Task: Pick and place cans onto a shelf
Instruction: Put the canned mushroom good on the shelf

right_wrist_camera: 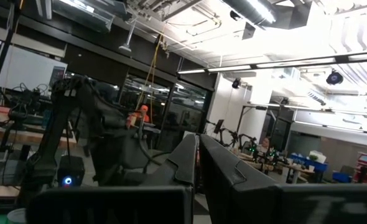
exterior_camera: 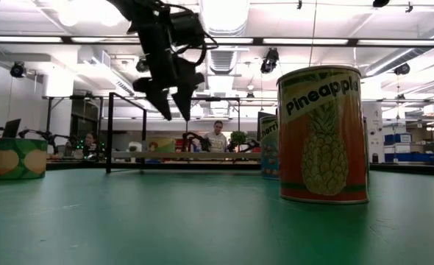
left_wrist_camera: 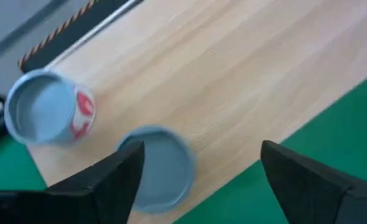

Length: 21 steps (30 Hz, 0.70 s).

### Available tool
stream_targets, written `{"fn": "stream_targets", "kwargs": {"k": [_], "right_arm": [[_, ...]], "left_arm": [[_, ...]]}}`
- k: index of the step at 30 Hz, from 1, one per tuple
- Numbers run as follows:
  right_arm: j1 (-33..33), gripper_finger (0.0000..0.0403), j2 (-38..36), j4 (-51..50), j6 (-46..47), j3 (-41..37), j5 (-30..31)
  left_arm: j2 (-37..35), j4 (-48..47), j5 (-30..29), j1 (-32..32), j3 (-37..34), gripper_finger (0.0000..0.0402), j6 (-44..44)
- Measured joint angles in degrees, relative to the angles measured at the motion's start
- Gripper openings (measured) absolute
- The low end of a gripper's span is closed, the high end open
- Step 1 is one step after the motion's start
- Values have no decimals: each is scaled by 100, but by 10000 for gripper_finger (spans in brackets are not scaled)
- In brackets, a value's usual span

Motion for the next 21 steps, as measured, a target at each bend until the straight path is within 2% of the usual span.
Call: {"fn": "stream_targets", "kwargs": {"k": [3,9,10,11,16,21], "right_arm": [[1,11,0,0,-1,0,0],[0,11,0,-15,-28,0,0],[2,11,0,-23,-32,0,0],[0,11,0,-27,-33,0,1],[0,11,0,-28,-33,0,0],[0,11,0,-25,-33,0,0]], "left_arm": [[4,-60,-22,79,-82,224,63],[12,-5,-41,156,-475,38,17],[13,12,-41,154,-543,20,-3],[15,31,-39,156,-612,13,-41],[17,174,-110,156,-795,29,-73],[17,77,-266,156,-905,8,-198]]}}
